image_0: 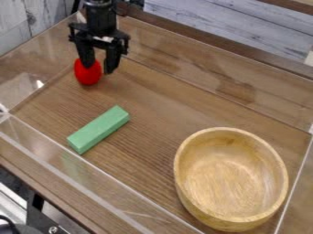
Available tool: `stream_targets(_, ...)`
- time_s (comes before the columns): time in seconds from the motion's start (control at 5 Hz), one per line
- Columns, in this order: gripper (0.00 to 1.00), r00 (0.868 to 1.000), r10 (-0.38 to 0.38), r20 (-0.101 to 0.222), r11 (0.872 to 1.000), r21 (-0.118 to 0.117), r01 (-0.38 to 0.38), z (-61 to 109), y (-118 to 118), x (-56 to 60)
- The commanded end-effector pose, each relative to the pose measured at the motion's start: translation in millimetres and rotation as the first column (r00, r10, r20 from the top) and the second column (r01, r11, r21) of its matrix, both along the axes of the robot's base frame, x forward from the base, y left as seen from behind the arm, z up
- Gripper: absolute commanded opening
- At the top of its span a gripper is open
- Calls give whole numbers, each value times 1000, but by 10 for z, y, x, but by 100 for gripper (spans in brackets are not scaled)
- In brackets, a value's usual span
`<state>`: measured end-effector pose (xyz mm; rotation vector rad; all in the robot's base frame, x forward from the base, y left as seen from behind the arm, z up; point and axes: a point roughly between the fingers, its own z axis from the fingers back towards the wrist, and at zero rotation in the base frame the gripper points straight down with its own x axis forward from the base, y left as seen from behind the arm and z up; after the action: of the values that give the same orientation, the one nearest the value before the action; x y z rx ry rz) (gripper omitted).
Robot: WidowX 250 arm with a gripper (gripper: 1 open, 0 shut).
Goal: Move the red object to the right side of the table
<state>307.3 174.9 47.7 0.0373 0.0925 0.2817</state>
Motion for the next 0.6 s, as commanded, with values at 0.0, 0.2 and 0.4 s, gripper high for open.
stream_targets(0.0, 100, 999, 21, 42, 999, 31, -22, 75, 208, 115)
stream_targets(0.2, 100, 1000, 2, 27, 1000, 23, -3, 114, 286, 131)
stream_targets(0.4, 100, 1000, -6, 14, 1000, 15, 6, 149, 359, 134)
